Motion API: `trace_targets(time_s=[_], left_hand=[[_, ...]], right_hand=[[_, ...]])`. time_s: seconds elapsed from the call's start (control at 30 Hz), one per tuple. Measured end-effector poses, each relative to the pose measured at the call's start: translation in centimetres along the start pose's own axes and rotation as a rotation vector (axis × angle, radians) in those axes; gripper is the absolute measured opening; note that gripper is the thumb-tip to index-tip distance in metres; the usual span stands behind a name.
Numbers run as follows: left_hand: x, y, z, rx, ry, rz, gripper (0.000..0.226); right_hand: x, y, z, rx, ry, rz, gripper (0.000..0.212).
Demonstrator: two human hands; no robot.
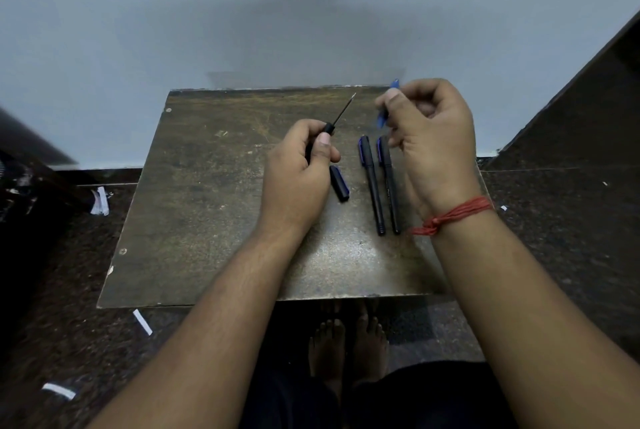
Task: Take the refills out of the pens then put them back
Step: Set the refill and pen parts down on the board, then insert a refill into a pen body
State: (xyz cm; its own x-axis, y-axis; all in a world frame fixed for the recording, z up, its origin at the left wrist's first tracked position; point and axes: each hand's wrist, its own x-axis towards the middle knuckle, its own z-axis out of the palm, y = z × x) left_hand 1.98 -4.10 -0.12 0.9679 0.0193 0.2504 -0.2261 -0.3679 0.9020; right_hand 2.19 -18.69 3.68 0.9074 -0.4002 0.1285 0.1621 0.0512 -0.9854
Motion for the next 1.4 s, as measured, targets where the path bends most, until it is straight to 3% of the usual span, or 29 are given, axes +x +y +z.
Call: trace_targets(time_s=[0.2, 0.43, 0.83, 1.4], left_hand=[[-0.35, 0.09, 0.23, 0.038, -0.068, 0.02, 0.013], [-0.67, 0.58, 0.24, 0.03, -0.11, 0.031, 0.015], [-0.68, 0.82, 0.25, 0.029, -0.119, 0.043, 0.013], [-0.59, 0.69, 0.25, 0.029, -0.101, 0.047, 0.016]], right_hand=[[0.61, 0.33, -0.7, 0.245, 0.105, 0.003, 0.012], [0.59, 0.25, -0.92, 0.139, 0.102, -0.032, 0.012], [0.13, 0.39, -0.39, -0.039, -0.053, -0.016, 0.009], [-0.08, 0.89, -0.26, -0.035, -0.247, 0.035, 0.014]])
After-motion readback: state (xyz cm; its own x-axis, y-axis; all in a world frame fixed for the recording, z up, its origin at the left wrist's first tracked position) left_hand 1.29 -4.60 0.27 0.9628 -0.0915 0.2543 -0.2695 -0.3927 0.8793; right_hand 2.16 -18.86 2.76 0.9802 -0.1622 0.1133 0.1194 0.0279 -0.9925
